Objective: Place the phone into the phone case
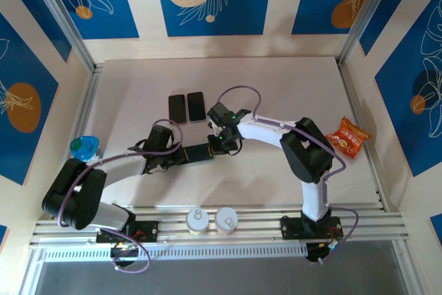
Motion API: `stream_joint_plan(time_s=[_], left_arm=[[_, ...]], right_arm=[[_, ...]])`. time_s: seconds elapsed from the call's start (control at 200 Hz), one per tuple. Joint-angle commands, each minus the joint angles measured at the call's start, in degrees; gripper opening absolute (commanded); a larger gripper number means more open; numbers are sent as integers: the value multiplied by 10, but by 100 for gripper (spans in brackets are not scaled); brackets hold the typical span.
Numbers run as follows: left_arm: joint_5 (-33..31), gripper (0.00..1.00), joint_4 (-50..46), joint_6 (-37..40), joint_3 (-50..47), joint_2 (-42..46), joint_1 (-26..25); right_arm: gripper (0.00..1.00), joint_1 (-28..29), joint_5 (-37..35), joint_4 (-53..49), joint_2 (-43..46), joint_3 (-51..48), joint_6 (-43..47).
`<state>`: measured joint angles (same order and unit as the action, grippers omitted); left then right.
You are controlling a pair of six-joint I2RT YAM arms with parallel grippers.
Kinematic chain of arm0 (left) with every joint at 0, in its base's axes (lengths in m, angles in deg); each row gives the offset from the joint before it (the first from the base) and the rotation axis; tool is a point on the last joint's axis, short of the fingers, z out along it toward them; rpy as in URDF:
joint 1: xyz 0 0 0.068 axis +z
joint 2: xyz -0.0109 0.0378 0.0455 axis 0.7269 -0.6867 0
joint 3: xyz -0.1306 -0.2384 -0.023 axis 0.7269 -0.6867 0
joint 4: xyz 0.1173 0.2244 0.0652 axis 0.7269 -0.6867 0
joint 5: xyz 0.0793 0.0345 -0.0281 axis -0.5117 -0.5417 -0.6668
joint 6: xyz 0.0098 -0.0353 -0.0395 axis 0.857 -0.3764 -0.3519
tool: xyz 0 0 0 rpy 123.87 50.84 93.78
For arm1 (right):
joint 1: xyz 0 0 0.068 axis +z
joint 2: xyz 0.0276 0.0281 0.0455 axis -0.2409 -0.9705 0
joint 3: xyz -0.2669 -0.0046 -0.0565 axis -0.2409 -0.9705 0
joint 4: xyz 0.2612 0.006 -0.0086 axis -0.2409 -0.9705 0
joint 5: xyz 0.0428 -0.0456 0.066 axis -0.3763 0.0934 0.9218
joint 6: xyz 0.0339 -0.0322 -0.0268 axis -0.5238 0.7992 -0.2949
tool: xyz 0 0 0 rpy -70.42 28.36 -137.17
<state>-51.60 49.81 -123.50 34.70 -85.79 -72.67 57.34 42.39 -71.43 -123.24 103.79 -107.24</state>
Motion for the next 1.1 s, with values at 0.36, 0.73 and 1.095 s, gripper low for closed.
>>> stream_joint_plan(time_s=[0.36,0.73,1.095], left_arm=[[-49,0,-37,8,-9,-11,-1],[-40,0,-26,9,-15,-37,-1],[-30,0,-14,7,-19,-57,-1]], right_arm=[[0,14,-2,-1,-35,-13,4],[0,69,-29,-10,-154,-6,-6],[0,90,-30,-46,-212,17,-4]])
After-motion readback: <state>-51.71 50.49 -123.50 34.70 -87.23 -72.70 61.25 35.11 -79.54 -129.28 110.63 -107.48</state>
